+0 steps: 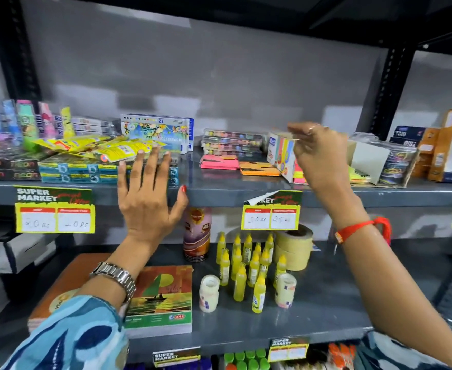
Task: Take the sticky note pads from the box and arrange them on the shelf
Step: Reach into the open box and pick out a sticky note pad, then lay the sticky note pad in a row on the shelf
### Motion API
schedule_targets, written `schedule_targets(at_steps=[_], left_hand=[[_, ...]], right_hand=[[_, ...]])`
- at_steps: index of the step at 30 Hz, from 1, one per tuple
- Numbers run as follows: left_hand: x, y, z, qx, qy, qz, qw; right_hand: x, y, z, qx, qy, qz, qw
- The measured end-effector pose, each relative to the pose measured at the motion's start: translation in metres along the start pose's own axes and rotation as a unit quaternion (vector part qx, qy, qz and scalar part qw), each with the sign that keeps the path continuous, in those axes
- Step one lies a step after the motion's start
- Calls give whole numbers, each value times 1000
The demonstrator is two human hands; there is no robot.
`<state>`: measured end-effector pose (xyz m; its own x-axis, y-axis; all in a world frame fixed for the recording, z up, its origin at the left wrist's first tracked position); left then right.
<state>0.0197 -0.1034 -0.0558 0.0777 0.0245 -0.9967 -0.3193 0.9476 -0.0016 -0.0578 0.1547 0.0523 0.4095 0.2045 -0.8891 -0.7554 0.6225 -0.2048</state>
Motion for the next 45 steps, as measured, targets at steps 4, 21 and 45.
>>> schedule_targets(at_steps=[4, 21, 45], left_hand=[[0, 1, -2, 0, 11, 8, 1000], [2, -1, 0, 9, -1, 13, 1000], [0, -2, 2, -2, -10, 6, 1000]], right_hand=[[5, 40, 18, 11, 12, -96, 995], [19, 77, 27, 244, -243, -77, 936], [45, -66, -47, 173, -118, 257, 943]])
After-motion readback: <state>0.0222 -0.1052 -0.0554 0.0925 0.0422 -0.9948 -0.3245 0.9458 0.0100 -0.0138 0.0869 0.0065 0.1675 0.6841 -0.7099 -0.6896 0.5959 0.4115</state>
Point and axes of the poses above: each hand's wrist, its own x-axis away from the middle knuckle, its own z-axis out of the back of the hand, y = z × x, the point moved 1 cm from there along -x, towards the middle knuckle, and after that the axes turned 4 degrees about z, right-handed, at the moved point
